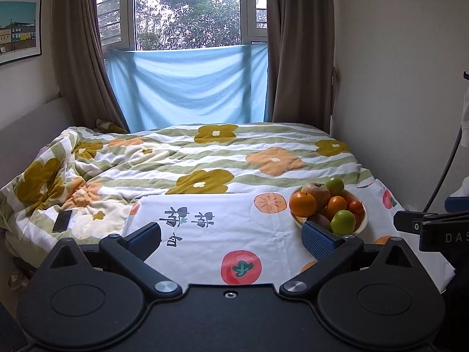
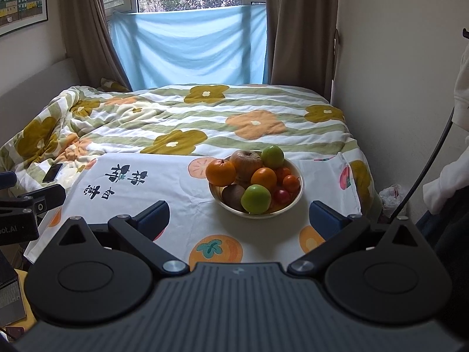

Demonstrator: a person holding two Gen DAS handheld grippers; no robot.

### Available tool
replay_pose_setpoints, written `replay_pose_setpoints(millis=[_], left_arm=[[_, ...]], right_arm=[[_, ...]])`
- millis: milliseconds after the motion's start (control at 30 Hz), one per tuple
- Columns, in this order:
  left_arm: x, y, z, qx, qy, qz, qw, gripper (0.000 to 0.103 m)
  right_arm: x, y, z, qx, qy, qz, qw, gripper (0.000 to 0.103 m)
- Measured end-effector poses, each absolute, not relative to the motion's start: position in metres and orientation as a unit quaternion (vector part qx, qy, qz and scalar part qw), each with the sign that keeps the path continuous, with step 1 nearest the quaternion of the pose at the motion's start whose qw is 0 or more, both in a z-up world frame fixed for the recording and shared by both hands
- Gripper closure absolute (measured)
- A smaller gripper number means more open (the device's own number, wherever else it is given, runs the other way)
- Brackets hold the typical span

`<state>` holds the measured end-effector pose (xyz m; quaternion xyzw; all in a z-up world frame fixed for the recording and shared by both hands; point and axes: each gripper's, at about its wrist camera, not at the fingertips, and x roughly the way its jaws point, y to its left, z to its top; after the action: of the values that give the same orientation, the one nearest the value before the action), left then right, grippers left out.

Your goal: Organize fruits

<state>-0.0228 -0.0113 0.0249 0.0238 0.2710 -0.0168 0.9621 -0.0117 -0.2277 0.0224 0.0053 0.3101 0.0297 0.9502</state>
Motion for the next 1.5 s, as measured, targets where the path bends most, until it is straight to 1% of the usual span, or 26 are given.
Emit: replay_pose_setpoints(millis=[1500], left_arm=[[-0.0239, -0.0107, 0.0249, 0.026, 0.272, -0.017, 0.962, 0.000]], right_arm=[[-0.0070, -0.2276, 0.0181, 0.008, 0.319, 0.032, 0.947, 0.000]])
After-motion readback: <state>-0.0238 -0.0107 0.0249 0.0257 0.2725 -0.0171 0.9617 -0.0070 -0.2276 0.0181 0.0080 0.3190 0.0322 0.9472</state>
